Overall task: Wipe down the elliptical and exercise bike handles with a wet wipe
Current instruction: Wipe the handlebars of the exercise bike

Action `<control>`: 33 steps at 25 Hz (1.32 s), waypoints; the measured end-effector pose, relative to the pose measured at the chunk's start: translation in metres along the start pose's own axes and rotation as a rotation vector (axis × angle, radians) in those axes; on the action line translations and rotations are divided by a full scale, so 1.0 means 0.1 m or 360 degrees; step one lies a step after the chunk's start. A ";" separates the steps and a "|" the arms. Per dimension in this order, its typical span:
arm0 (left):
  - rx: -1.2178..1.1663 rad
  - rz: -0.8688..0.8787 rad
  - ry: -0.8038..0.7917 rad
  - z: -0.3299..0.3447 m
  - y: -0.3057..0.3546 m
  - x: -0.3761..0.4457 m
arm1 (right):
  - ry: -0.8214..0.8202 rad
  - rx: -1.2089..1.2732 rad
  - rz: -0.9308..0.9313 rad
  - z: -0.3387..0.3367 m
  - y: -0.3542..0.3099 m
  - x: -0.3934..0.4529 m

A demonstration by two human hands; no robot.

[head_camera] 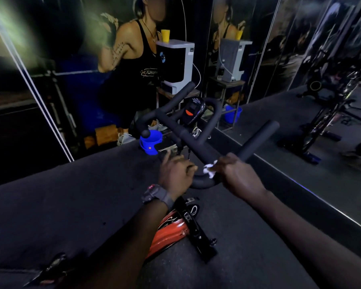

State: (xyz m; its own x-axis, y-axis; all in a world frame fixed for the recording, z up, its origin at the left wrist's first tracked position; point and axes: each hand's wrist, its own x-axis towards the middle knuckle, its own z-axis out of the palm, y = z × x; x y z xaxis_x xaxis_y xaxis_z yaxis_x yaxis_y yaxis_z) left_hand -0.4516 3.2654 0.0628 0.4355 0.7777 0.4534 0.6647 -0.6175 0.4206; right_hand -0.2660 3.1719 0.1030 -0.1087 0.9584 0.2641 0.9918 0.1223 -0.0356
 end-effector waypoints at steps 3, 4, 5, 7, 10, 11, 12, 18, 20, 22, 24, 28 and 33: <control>-0.0026 0.0103 -0.0076 0.12 0.35 -0.07 | 0.0128 -0.0167 0.0350 0.07 0.20 0.23; -0.0047 0.0085 -0.0066 0.13 0.43 -0.07 | 0.0132 -0.0172 0.0388 0.09 0.21 0.21; -0.0044 0.0052 -0.0072 0.14 0.48 -0.06 | 0.0148 -0.0138 0.0350 0.07 0.18 0.14; -0.0038 0.0007 -0.0119 0.15 0.49 -0.04 | 0.0155 -0.0017 0.0188 -0.03 0.11 -0.09; -0.0193 -0.0126 -0.0170 0.16 0.48 0.03 | 0.0044 -0.0080 0.0035 -0.12 0.10 0.17; -0.0253 -0.0199 -0.0165 0.16 0.48 0.06 | 0.0006 -0.0072 0.0031 -0.09 0.08 0.42; -0.0286 -0.0267 -0.0163 0.15 0.48 0.09 | -0.0051 -0.0025 0.0089 -0.07 0.02 0.65; -0.0262 -0.0370 -0.0375 0.02 0.43 0.24 | -0.0078 0.0042 -0.0092 0.08 0.30 0.59; -0.0197 -0.0339 -0.0382 0.01 0.39 0.28 | -0.0157 -0.0059 -0.0097 0.07 0.34 0.55; -0.0177 -0.0260 -0.0370 0.01 0.33 0.36 | -0.0092 -0.0027 -0.0070 0.07 0.24 0.82; -0.0212 -0.0141 -0.0329 -0.03 0.30 0.45 | -0.0005 -0.0005 0.0049 0.10 0.11 1.05; -0.0167 0.0175 -0.0411 0.00 0.05 0.75 | 0.0091 0.0093 0.0035 0.12 -0.01 0.99; -0.0084 0.0452 -0.0492 -0.05 -0.20 1.09 | 0.0347 -0.0020 0.0282 -0.18 0.37 1.40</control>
State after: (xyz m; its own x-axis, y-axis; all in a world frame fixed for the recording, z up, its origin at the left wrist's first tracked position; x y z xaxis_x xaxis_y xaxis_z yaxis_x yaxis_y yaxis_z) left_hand -0.4201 3.3620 0.1074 0.7640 0.5694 0.3035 0.4632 -0.8115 0.3563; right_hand -0.2432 3.3061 0.1563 0.0822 0.8863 0.4558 0.9950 -0.0469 -0.0883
